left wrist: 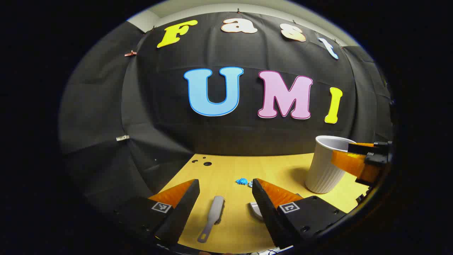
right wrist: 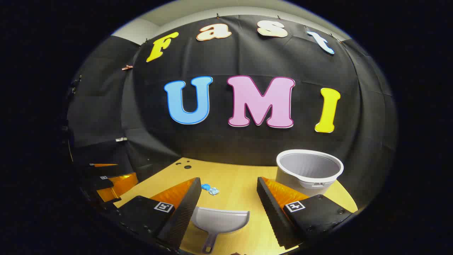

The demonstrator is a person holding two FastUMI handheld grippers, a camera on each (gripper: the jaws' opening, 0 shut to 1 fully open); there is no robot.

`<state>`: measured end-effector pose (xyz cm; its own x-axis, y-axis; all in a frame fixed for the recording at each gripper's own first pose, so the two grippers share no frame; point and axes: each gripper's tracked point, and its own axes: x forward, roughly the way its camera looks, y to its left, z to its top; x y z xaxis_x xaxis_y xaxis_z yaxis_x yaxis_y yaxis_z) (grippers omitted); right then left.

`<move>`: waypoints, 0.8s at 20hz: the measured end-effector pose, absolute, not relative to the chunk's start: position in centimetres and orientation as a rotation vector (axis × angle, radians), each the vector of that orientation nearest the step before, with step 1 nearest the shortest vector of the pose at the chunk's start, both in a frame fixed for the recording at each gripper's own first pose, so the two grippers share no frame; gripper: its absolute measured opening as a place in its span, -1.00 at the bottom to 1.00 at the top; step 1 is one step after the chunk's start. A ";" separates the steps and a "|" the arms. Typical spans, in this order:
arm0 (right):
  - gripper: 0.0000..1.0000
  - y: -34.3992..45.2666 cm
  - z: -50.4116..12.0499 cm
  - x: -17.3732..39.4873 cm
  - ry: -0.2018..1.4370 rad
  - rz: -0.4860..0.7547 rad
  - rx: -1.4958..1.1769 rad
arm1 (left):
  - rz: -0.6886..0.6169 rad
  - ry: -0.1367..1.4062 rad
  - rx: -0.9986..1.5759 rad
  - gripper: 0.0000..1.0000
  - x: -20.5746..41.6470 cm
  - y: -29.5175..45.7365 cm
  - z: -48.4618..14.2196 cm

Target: Pick up the small broom and dustpan from the desktop, sweep the trash into the dustpan with the broom, and then empty the trash into the garbage bin.

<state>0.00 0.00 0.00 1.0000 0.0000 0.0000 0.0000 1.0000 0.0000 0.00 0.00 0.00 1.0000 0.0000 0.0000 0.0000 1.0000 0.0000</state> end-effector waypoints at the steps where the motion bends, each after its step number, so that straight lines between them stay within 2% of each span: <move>1: 0.96 0.1 -0.2 0.3 0.006 -0.002 0.004 | 0.001 -0.005 -0.008 0.89 0.2 0.0 0.2; 8: 0.95 1.7 -1.1 1.2 -0.009 0.050 -0.003 | 0.023 0.050 -0.047 0.89 1.3 2.4 -2.6; 16: 0.95 1.0 -2.4 2.1 0.026 0.024 -0.039 | 0.020 0.059 -0.078 0.92 2.3 2.8 -2.9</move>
<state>2.06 1.02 -2.43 0.9994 0.0233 -0.0267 -0.0243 0.9990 -0.0382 2.29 2.81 -2.91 0.9981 0.0175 -0.0594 -0.0221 0.9968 -0.0772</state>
